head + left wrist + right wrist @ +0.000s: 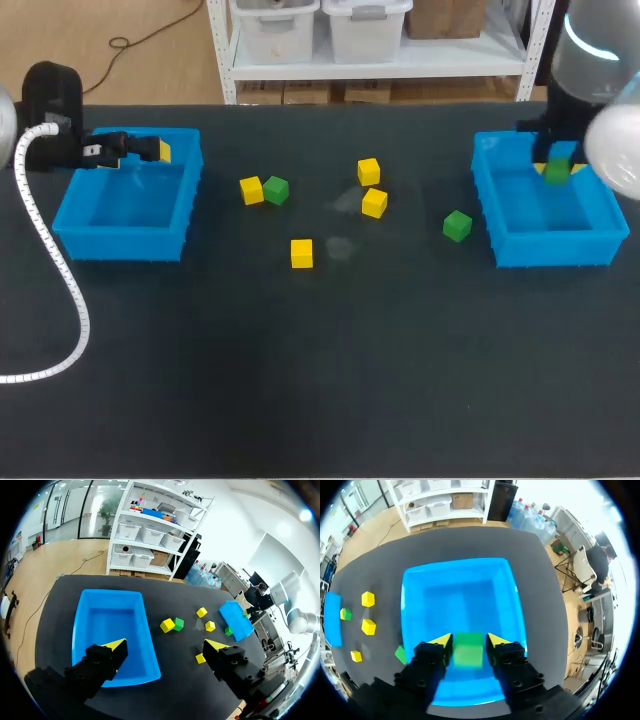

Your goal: Put the green cubes in the right bin and the yellow cubes in the left bin.

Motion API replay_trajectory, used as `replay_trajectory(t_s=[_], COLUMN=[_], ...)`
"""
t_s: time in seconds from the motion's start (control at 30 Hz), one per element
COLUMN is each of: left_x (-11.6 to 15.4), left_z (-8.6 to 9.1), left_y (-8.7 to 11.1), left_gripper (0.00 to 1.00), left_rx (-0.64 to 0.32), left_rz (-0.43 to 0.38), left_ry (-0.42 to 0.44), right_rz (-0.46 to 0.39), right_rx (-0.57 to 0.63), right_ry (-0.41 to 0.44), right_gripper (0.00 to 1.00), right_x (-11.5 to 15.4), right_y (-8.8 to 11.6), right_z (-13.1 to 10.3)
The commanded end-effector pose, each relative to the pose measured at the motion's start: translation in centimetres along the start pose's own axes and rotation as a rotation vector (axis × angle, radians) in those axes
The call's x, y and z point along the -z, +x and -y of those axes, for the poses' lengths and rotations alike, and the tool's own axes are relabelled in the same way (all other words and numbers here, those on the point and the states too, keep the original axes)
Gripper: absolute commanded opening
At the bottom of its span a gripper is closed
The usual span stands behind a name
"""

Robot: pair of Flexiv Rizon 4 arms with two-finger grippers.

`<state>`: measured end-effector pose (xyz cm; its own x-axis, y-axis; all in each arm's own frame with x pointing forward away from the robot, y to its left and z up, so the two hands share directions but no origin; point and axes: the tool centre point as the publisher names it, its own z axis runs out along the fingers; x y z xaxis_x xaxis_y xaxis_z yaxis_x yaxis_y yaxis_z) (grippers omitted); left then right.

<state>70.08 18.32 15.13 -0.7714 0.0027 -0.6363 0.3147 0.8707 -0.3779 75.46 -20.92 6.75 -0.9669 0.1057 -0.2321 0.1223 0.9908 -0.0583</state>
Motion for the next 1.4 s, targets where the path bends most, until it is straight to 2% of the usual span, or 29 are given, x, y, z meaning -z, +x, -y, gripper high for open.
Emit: replay_trajectory(t_s=[0.03,0.13,0.2,0.4,0.57,0.77,0.9,1.07,1.23,1.4], left_x=[0.0,0.0,0.0,0.0,0.0,0.0,0.0,0.0,0.0,0.0], left_z=[-0.2,-0.2,-0.2,-0.2,-0.2,-0.2,-0.2,-0.2,-0.2,-0.2], left_y=[0.1,0.1,0.1,0.1,0.1,0.1,0.1,0.1,0.1,0.1], left_gripper=[1.0,1.0,1.0,1.0,1.0,1.0,1.0,1.0,1.0,1.0], left_rx=[-0.002,-0.002,-0.002,-0.002,-0.002,-0.002,-0.002,-0.002,-0.002,-0.002], left_rz=[0.006,0.006,0.006,0.006,0.006,0.006,0.006,0.006,0.006,0.006], left_ry=[0.008,0.008,0.008,0.008,0.008,0.008,0.008,0.008,0.008,0.008], right_rz=[-0.119,-0.101,-0.093,-0.125,-0.159,-0.213,-0.235,-0.231,-0.209,-0.186], right_rx=[0.063,0.155,0.261,0.494,0.556,0.525,0.415,0.301,0.151,-0.006], right_ry=[0.026,0.047,0.064,0.049,0.023,0.028,0.043,0.01,0.008,0.022], right_gripper=[1.0,1.0,1.0,1.0,1.0,1.0,1.0,1.0,1.0,1.0], right_x=[0.4,1.9,3.1,4.5,3.4,1.9,1.4,0.8,0.2,-0.1], right_y=[-0.2,1.0,2.0,5.2,6.4,7.2,7.8,9.0,10.3,11.8], right_z=[-1.9,-4.4,-7.0,-13.9,-15.8,-15.9,-15.4,-16.0,-16.6,-16.1])
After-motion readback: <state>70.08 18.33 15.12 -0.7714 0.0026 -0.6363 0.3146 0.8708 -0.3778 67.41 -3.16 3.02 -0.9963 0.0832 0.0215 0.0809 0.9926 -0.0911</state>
